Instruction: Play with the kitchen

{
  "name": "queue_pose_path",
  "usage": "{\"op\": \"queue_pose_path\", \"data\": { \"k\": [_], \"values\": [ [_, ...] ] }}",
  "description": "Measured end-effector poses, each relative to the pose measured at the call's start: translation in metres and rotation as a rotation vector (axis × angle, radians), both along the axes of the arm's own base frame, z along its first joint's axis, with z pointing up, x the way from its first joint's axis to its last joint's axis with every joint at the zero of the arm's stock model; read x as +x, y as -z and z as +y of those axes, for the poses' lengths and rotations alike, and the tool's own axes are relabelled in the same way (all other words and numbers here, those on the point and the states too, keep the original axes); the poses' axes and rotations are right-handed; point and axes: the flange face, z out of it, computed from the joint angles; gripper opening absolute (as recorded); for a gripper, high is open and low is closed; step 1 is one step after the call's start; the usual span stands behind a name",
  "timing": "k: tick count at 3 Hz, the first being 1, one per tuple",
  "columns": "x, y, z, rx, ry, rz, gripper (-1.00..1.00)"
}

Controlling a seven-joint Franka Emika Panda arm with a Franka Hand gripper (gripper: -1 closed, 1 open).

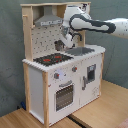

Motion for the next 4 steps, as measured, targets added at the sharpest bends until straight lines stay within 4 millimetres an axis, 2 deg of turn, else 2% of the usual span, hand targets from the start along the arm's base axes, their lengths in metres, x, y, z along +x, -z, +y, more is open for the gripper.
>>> {"op": "queue_pose_path", "data": {
  "k": [2,3,4],
  "values": [
    [0.012,0.002,0.030,0.030,-0.039,-0.023,-1.00],
    [0.018,0.010,0.042,0.044,-0.059,-0.015,-1.00],
    [0.022,0.032,0.054,0.056,-0.079,0.019,-1.00]
  ]
}}
